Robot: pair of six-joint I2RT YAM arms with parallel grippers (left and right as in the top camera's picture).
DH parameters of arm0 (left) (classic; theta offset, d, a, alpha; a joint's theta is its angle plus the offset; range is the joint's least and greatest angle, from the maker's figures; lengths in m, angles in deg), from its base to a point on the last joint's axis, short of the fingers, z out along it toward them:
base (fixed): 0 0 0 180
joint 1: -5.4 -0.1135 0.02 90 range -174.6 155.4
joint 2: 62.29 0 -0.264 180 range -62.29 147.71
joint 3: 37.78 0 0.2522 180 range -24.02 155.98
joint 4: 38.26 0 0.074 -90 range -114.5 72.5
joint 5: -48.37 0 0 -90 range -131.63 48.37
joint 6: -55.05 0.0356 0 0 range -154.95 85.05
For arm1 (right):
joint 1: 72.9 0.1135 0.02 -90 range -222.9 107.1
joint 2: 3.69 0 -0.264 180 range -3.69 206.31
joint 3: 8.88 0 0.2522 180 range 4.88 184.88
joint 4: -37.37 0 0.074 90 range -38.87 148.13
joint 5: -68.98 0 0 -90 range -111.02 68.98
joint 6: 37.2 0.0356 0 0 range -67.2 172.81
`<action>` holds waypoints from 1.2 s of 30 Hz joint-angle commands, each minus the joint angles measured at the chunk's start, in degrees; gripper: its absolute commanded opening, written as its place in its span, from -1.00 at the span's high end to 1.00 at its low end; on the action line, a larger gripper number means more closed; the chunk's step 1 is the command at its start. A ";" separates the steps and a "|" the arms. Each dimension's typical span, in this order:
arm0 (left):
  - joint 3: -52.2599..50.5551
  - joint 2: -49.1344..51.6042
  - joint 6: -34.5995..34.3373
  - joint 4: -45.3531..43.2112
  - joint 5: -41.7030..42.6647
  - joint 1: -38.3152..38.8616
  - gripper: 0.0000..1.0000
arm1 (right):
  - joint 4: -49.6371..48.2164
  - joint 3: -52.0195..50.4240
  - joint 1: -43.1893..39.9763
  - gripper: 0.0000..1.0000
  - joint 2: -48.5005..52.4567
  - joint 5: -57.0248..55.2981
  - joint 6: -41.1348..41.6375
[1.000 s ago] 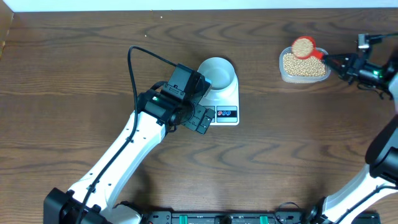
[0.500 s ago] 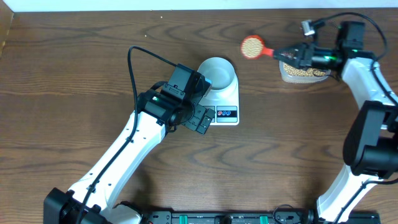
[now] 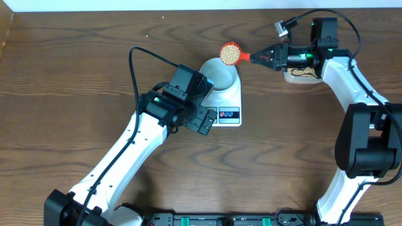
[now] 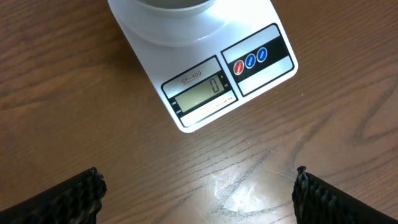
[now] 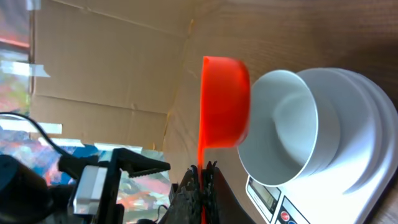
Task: Scoop item into bowl and weigh 50g on scale
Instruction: 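Carry the filled scoop left over the bowl on the scale, then tilt the scoop to pour chickpeas into the white bowl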
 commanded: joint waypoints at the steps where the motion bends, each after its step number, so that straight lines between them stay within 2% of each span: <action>1: 0.17 -0.31 0.98 0.00 -0.50 -0.31 -0.96 | 3.50 0.13 2.78 0.97 -2.49 -6.47 -1.95; 9: 0.17 -0.31 0.98 0.00 -0.50 -0.31 -0.96 | 9.60 0.13 6.99 0.97 -7.61 -18.08 -7.02; 17: 0.17 -0.31 0.98 0.00 -0.50 -0.31 -0.97 | 13.62 0.13 10.99 0.97 -15.06 -36.50 -9.01; 27: 0.17 -0.31 0.98 0.00 -0.50 -0.31 -0.96 | 13.77 0.13 15.96 0.97 -15.23 -46.07 -9.66; 36: 0.17 -0.31 0.98 0.00 -0.50 -0.31 -0.96 | 13.73 0.13 17.46 0.97 -15.23 -48.48 -10.01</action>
